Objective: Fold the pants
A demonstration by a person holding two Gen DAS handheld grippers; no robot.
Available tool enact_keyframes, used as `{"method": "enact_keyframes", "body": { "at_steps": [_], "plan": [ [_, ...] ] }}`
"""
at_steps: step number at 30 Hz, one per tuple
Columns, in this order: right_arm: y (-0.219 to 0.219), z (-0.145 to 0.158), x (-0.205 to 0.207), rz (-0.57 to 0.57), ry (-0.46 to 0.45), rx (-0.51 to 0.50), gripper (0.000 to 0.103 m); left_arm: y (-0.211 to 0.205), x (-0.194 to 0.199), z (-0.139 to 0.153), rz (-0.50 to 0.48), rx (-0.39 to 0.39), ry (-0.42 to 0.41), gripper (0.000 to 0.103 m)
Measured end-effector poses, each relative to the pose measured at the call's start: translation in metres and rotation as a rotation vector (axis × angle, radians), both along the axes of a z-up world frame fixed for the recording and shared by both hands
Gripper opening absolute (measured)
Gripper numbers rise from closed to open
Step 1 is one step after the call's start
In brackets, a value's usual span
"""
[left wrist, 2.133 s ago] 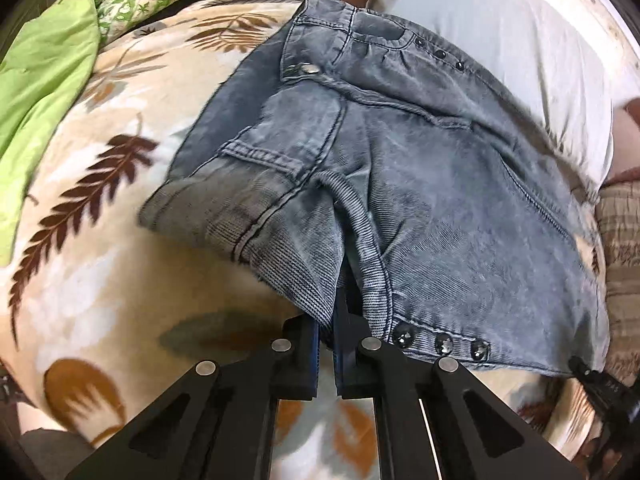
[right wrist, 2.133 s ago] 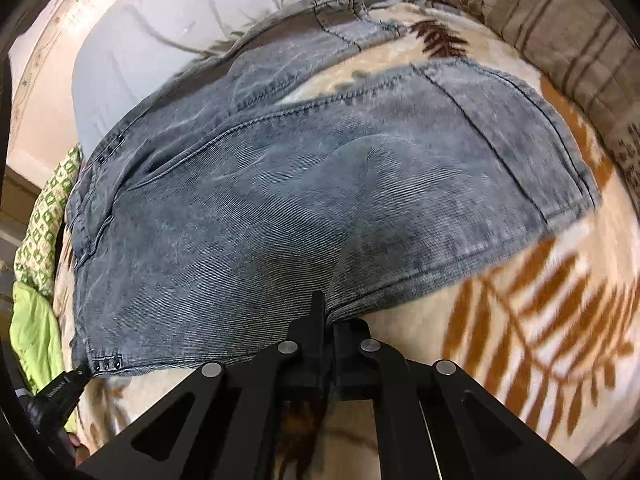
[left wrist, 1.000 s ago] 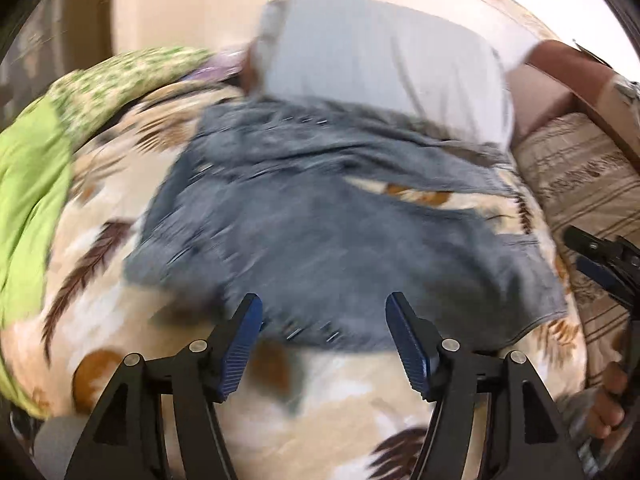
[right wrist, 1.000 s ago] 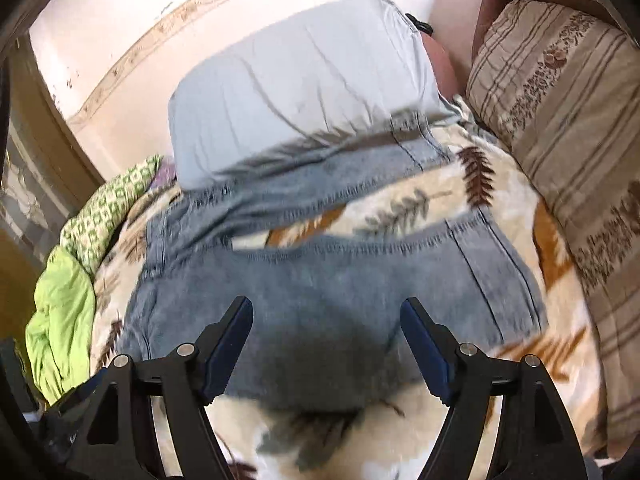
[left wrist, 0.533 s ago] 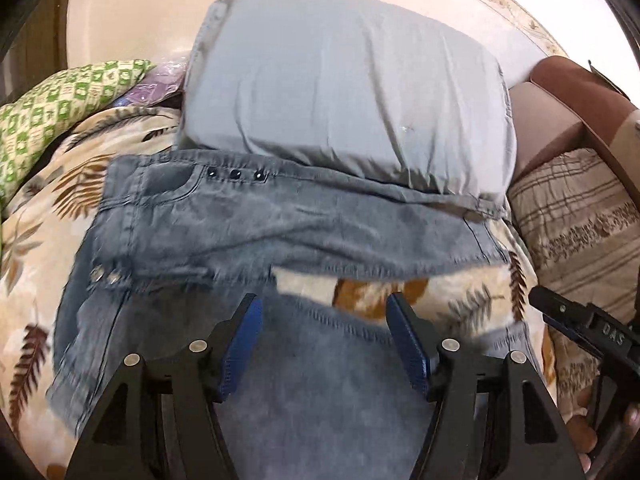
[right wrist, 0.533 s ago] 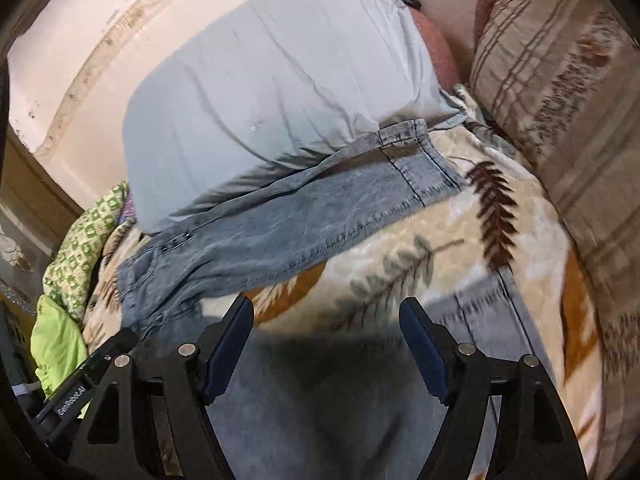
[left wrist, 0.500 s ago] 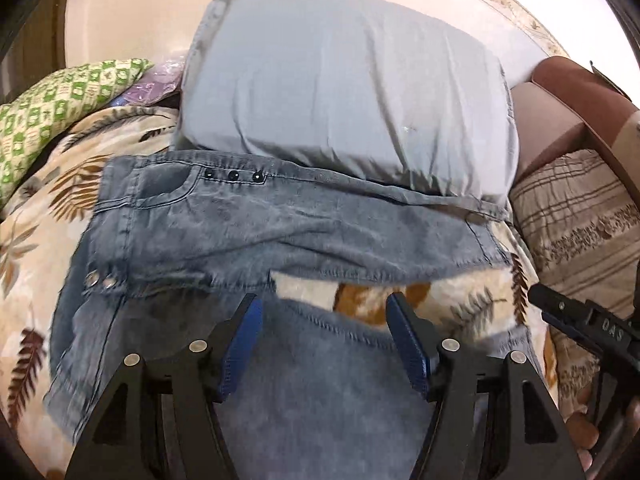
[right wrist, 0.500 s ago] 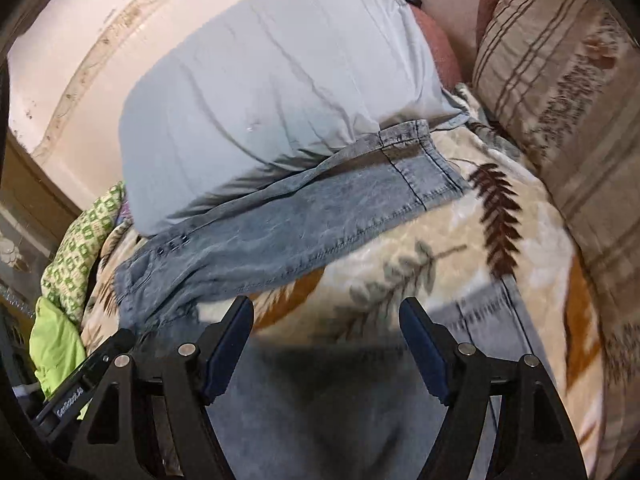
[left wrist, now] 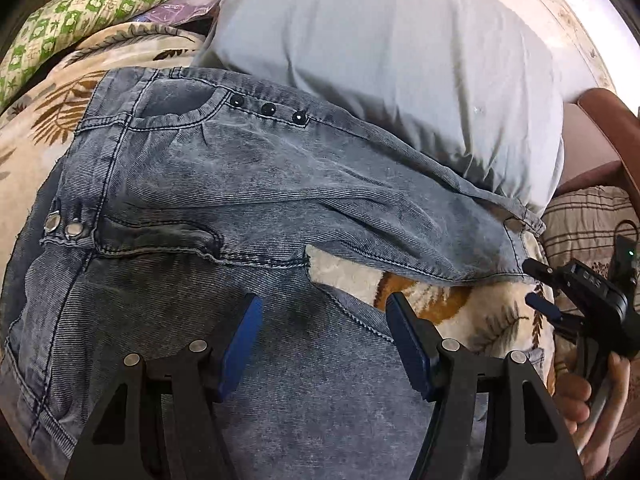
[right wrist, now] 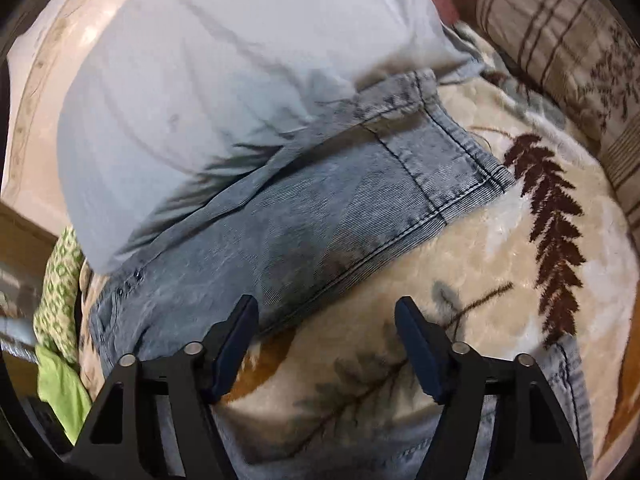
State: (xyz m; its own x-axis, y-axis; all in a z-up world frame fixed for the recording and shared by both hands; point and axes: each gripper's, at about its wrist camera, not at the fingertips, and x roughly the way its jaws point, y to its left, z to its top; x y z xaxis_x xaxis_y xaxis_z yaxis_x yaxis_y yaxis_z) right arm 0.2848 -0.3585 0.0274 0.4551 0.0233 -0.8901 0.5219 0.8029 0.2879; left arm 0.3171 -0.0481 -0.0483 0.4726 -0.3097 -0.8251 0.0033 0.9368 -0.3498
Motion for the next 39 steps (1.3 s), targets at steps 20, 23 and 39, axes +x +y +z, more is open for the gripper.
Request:
{"method": "enact_keyframes", "body": {
  "at_steps": [20,23,39],
  "plan": [
    [-0.114,-0.029,0.077,-0.267,-0.072,0.2,0.041,-0.004,-0.019,0.016,-0.038,0.0,-0.043,0.064],
    [-0.108,-0.025,0.077,-0.247,-0.05,0.166,0.009,-0.006,-0.02,0.014,-0.043,0.011,-0.041,0.064],
    [-0.024,0.024,-0.087,-0.109,-0.245,0.228,0.008,-0.034,0.059,0.018,-0.002,-0.235,0.164,0.064]
  ]
}}
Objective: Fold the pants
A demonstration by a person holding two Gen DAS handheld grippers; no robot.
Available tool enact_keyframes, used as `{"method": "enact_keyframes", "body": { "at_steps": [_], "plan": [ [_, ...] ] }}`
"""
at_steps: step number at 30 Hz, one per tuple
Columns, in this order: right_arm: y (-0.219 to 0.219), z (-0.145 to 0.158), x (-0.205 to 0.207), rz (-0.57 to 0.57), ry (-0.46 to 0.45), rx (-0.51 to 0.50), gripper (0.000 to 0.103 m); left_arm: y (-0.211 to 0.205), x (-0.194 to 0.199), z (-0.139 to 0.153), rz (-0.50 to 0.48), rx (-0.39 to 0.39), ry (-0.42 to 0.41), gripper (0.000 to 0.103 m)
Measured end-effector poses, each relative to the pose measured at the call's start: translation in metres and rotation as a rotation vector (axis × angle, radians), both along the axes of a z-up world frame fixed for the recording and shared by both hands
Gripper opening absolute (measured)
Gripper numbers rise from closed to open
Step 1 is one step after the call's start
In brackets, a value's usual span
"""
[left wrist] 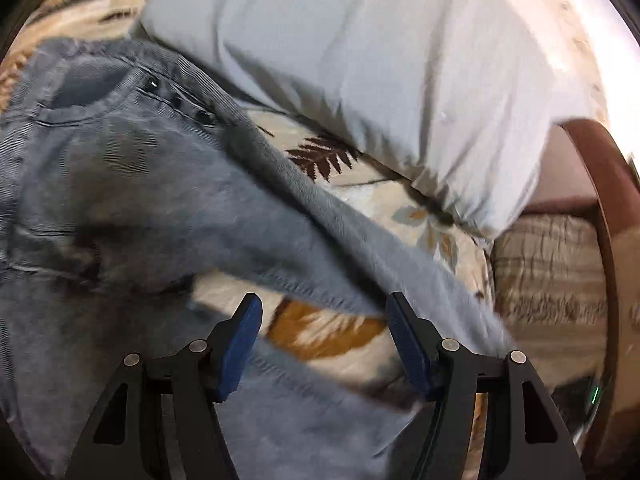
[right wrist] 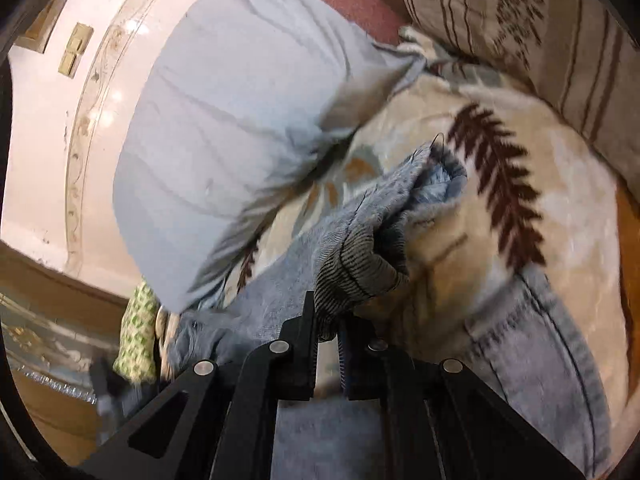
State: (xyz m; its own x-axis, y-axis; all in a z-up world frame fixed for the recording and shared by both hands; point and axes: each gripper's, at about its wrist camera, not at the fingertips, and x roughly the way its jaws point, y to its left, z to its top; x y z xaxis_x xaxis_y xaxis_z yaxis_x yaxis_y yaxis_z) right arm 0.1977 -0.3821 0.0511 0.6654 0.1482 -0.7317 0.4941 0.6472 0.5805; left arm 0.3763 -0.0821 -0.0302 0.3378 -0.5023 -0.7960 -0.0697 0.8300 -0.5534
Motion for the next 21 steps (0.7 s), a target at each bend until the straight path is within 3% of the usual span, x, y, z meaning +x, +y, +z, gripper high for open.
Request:
{"method": "enact_keyframes", "body": {
  "at_steps": [4,7,10,12,14,18,21],
  "plan": [
    [-0.002,0.005,-0.013,0.024,-0.018,-0.021,0.008,-0.024,0.03,-0.004,0.007,0.061,0.027,0.062],
    [0.009,0.013,-0.019,0.037,-0.025,-0.012,0.008,-0.035,0.047,-0.016,0.033,0.092,0.098,0.026],
    [0.007,0.009,-0.018,0.049,-0.012,-0.01,0.008,-0.034,0.064,-0.024,0.1,0.124,0.144,0.024],
    [0.003,0.006,-0.017,0.043,0.002,-0.01,0.008,-0.03,0.071,-0.025,0.115,0.145,0.15,0.013],
    [-0.002,0.002,-0.014,0.045,0.01,0.013,0.008,-0.023,0.065,-0.018,0.147,0.1,0.147,0.006],
    [-0.012,0.012,-0.014,0.049,-0.053,0.029,0.008,-0.011,0.031,0.018,0.162,0.051,0.065,0.006],
    [-0.014,0.025,-0.02,0.065,-0.093,0.026,0.008,0.003,-0.008,0.034,0.182,-0.027,0.056,0.007]
  ]
}}
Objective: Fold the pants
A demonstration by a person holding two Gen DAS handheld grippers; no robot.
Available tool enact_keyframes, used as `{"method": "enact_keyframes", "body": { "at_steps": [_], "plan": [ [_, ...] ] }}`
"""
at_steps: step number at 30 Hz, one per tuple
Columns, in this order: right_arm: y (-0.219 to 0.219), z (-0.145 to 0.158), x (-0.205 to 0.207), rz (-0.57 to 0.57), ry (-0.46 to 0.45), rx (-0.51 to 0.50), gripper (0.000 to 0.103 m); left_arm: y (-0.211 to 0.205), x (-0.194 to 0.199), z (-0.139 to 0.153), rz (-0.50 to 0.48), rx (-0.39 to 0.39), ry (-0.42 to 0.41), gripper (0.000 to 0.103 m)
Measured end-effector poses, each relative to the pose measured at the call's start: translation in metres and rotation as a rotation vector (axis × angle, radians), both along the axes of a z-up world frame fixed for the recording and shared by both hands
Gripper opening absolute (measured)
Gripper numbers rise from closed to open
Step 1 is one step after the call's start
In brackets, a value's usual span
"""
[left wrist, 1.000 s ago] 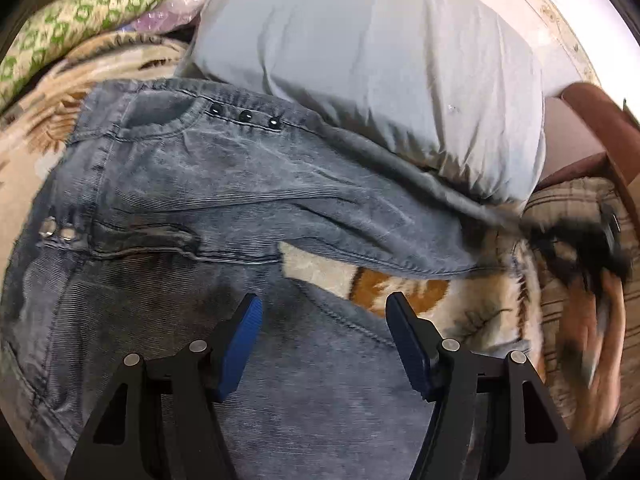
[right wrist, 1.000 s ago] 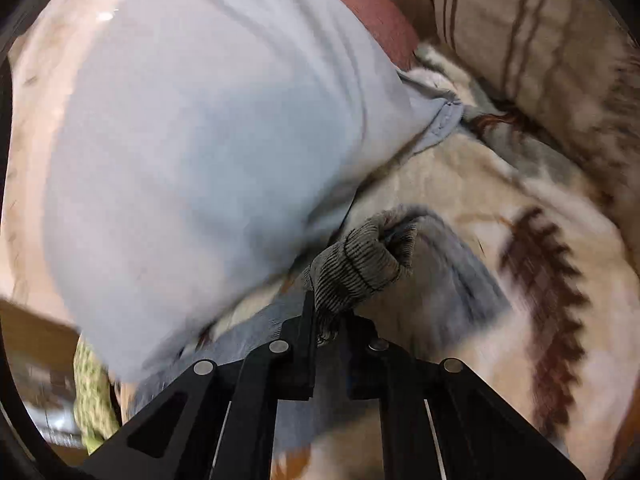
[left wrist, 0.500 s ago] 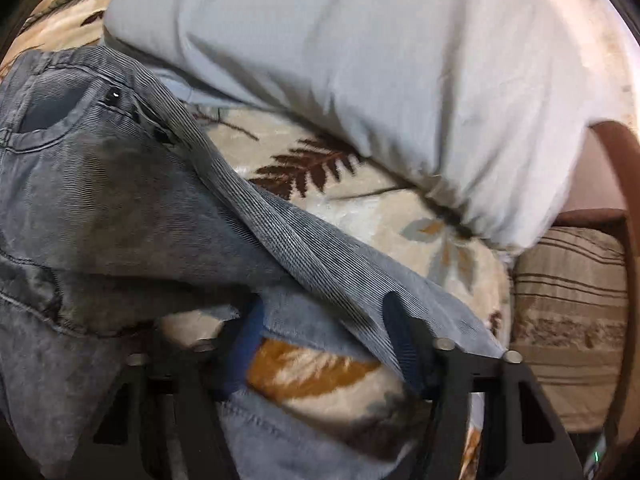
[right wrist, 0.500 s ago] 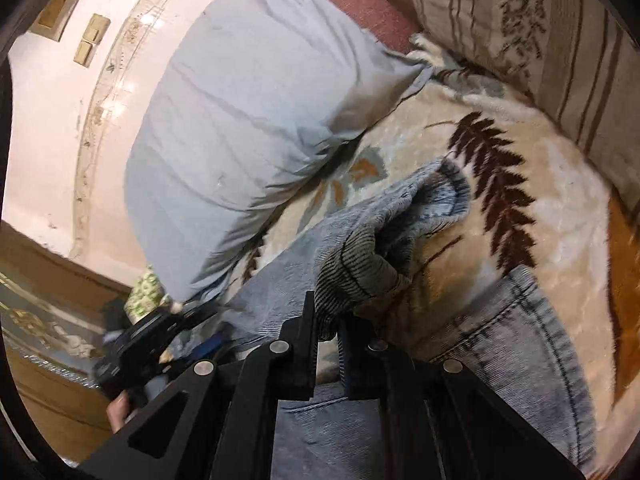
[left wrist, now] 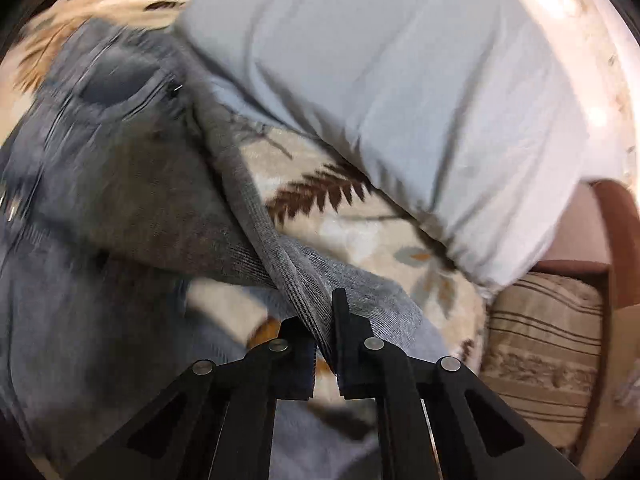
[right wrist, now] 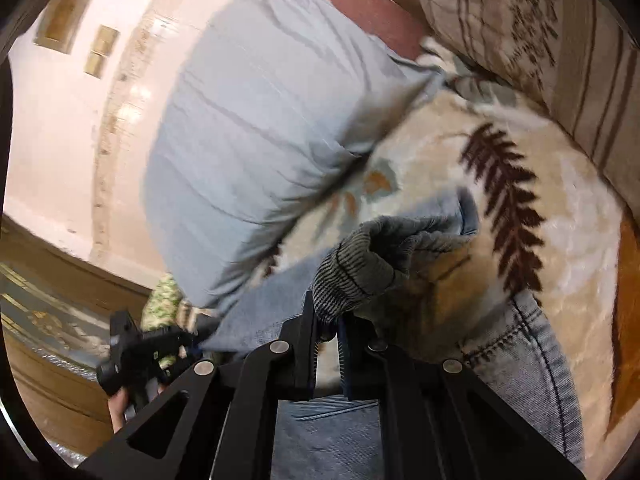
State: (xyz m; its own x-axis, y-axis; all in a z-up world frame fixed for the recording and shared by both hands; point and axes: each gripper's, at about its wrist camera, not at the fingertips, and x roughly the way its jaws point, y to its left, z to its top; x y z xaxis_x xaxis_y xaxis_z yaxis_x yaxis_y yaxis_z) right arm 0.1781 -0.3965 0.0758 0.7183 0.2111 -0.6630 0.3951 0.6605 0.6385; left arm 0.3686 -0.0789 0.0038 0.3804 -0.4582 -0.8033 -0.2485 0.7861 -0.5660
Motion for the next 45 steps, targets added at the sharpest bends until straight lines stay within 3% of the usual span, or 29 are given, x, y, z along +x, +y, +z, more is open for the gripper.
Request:
{"method": "enact_keyframes", "body": {
  "at_steps": [3,7,11,13,15,17,20,23,25,26,30,32,36,40,42,43,44,45],
  "plan": [
    [0.0,0.008,-0.015,-0.001,-0.006,0.016,0.008,0.014,-0.043,0.002,-0.002,-0.055,-0.007,0.007],
    [0.018,0.017,-0.055,0.017,0.009,-0.023,0.008,0.02,-0.108,-0.007,-0.036,0.013,-0.047,0.006],
    [0.034,-0.011,-0.093,-0.008,0.144,-0.064,0.008,0.014,-0.147,-0.031,-0.064,0.1,-0.038,0.006],
    [0.029,-0.025,-0.093,-0.024,0.19,-0.014,0.008,0.015,-0.15,-0.039,-0.059,0.095,-0.013,0.005],
    [0.025,-0.016,-0.101,-0.04,0.142,-0.006,0.008,0.019,-0.157,-0.026,-0.055,0.04,-0.038,0.005],
    [0.031,0.007,-0.113,-0.039,0.093,-0.081,0.008,0.022,-0.176,-0.002,-0.074,0.007,-0.125,0.005],
    [0.041,0.01,-0.136,-0.057,0.145,-0.178,0.008,0.018,-0.214,0.012,-0.109,0.02,-0.188,0.006],
    [0.037,-0.022,-0.148,-0.088,0.267,-0.167,0.008,0.008,-0.24,-0.024,-0.171,0.114,-0.104,0.005],
    [0.024,-0.049,-0.153,-0.116,0.338,-0.06,0.008,0.004,-0.251,-0.052,-0.179,0.155,-0.031,0.005],
    [0.019,-0.047,-0.158,-0.14,0.319,-0.03,0.008,0.004,-0.255,-0.053,-0.178,0.151,-0.033,0.006],
    [0.03,-0.022,-0.162,-0.153,0.3,-0.185,0.009,0.007,-0.269,-0.033,-0.179,0.083,-0.096,0.006],
    [0.035,-0.028,-0.155,-0.138,0.346,-0.221,0.014,0.005,-0.266,-0.036,-0.2,0.113,-0.095,0.006],
    [0.035,-0.043,-0.143,-0.138,0.414,-0.232,0.015,-0.01,-0.256,-0.057,-0.262,0.187,-0.045,0.007],
    [0.045,-0.03,-0.145,-0.156,0.404,-0.328,0.036,-0.008,-0.263,-0.051,-0.306,0.208,-0.107,0.018],
    [0.06,-0.003,-0.152,-0.216,0.406,-0.525,0.051,0.006,-0.271,-0.036,-0.331,0.208,-0.119,0.025],
    [0.071,0.011,-0.156,-0.233,0.395,-0.612,0.064,0.013,-0.278,-0.027,-0.342,0.205,-0.137,0.027],
    [0.085,0.025,-0.158,-0.242,0.375,-0.685,0.071,0.025,-0.285,-0.016,-0.347,0.204,-0.159,0.028],
    [0.099,0.037,-0.158,-0.219,0.339,-0.726,0.071,0.04,-0.292,-0.003,-0.339,0.208,-0.183,0.029]
  ]
}}
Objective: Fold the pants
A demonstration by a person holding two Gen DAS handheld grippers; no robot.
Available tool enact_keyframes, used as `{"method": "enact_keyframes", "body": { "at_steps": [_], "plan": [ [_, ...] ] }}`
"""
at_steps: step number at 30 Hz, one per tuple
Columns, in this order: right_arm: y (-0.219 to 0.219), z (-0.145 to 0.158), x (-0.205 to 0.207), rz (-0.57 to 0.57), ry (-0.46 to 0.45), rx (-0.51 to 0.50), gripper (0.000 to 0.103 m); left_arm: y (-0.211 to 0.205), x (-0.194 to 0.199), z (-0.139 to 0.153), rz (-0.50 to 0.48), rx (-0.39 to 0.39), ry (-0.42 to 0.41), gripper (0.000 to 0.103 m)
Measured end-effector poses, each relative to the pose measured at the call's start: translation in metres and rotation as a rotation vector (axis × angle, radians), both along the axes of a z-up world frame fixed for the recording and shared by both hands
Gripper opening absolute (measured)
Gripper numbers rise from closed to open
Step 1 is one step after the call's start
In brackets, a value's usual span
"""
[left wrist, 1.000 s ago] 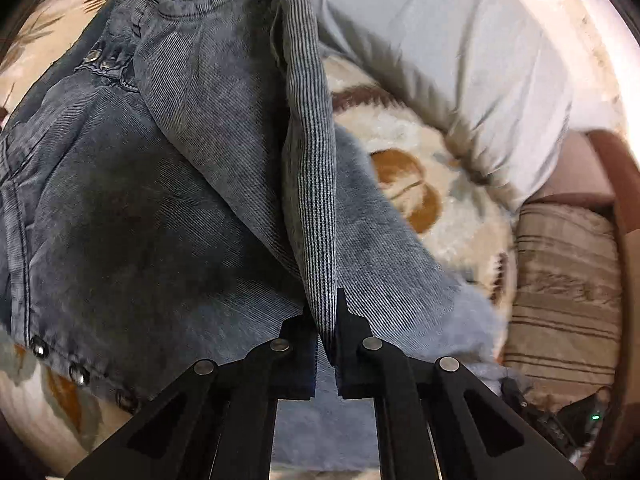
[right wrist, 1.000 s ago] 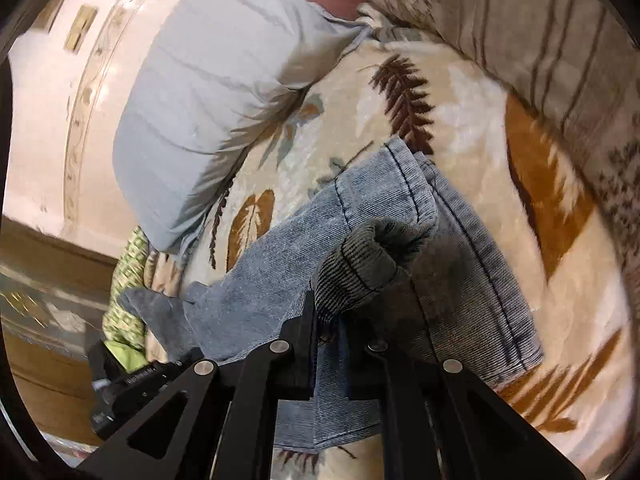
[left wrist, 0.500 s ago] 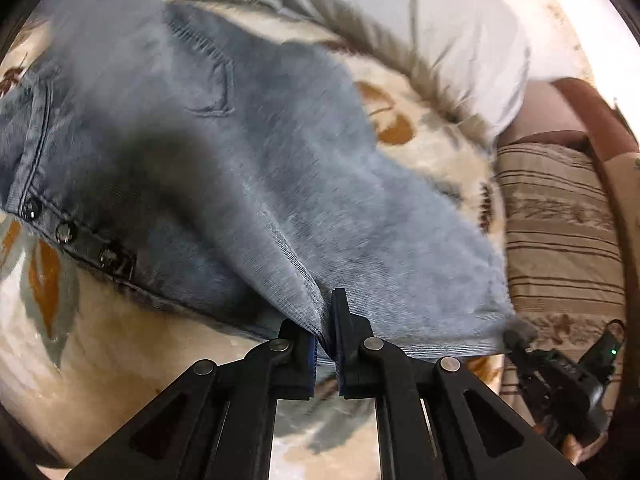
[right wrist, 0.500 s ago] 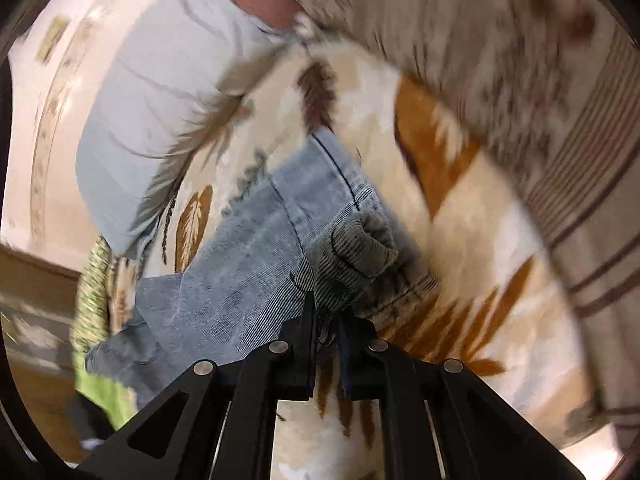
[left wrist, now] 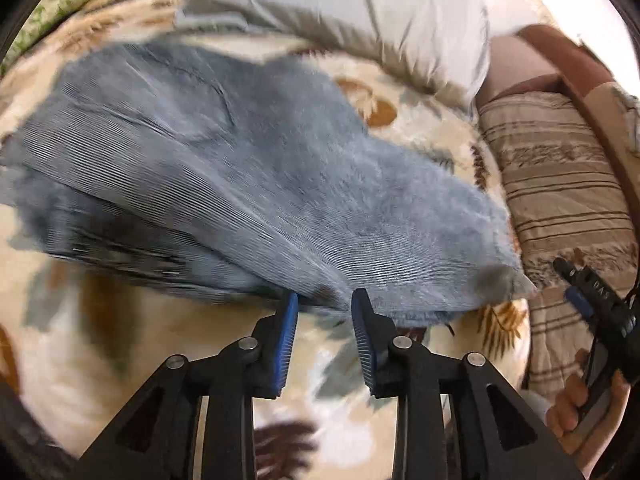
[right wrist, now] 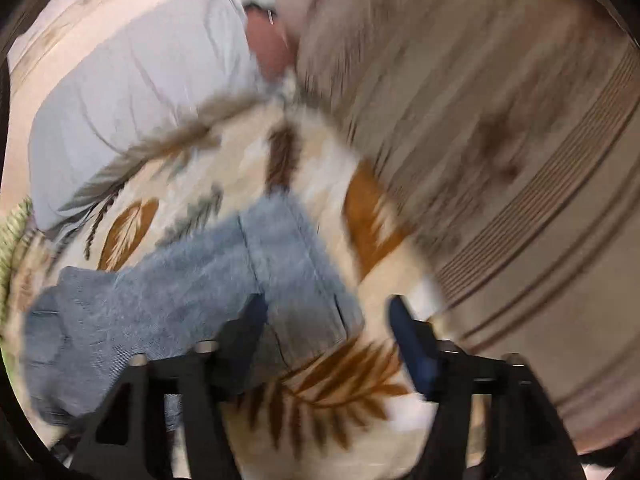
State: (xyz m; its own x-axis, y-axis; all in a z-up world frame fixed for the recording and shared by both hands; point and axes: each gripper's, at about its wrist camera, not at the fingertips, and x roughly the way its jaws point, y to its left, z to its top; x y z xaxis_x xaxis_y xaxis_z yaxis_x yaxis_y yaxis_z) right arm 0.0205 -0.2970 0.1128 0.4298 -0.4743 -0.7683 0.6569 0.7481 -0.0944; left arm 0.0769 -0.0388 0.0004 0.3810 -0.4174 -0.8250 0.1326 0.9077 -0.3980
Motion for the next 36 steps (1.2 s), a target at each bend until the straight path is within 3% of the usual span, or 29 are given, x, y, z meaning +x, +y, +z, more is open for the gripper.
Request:
{"method": "enact_keyframes", "body": {
  "at_steps": [1,4,6,8,11,15,17,20,22,25,27,31,34,36],
  "plan": [
    [0.015,0.008,0.002,0.057,-0.017,0.003,0.071,0.014,-0.005,0.01,0.012,-0.003,-0.02,0.033],
    [0.071,0.018,0.022,0.308,-0.087,0.134,0.071,0.067,-0.013,0.037,0.106,0.0,-0.035,0.045],
    [0.101,0.012,0.038,0.429,-0.107,0.232,0.07,0.108,-0.009,0.045,0.203,-0.007,-0.027,0.046],
    [0.131,-0.002,0.058,0.508,-0.078,0.309,0.07,0.143,-0.003,0.046,0.281,-0.041,0.008,0.049],
    [0.177,-0.029,0.088,0.627,0.011,0.342,0.07,0.191,0.012,0.041,0.383,-0.094,0.092,0.049],
    [0.229,-0.068,0.119,0.765,0.113,0.41,0.066,0.22,0.044,0.024,0.449,-0.155,0.17,0.049],
    [0.254,-0.078,0.124,0.823,0.143,0.398,0.056,0.225,0.061,0.018,0.46,-0.194,0.179,0.048],
    [0.286,-0.09,0.136,0.897,0.172,0.381,0.056,0.232,0.082,0.011,0.474,-0.181,0.165,0.049],
    [0.31,-0.095,0.144,0.951,0.201,0.319,0.057,0.234,0.093,-0.01,0.464,-0.169,0.203,0.048],
    [0.336,-0.102,0.15,1.017,0.228,0.158,0.057,0.239,0.092,-0.041,0.488,-0.248,0.254,0.047],
    [0.344,-0.108,0.154,1.04,0.252,0.098,0.058,0.244,0.092,-0.043,0.505,-0.303,0.255,0.046],
    [0.355,-0.123,0.158,1.075,0.29,0.052,0.057,0.25,0.101,-0.042,0.535,-0.316,0.244,0.046],
    [0.353,-0.125,0.158,1.051,0.297,0.047,0.024,0.251,0.113,-0.046,0.54,-0.298,0.275,0.043],
    [0.351,-0.121,0.156,1.036,0.282,0.049,0.016,0.248,0.119,-0.047,0.534,-0.277,0.293,0.037]
  ]
}}
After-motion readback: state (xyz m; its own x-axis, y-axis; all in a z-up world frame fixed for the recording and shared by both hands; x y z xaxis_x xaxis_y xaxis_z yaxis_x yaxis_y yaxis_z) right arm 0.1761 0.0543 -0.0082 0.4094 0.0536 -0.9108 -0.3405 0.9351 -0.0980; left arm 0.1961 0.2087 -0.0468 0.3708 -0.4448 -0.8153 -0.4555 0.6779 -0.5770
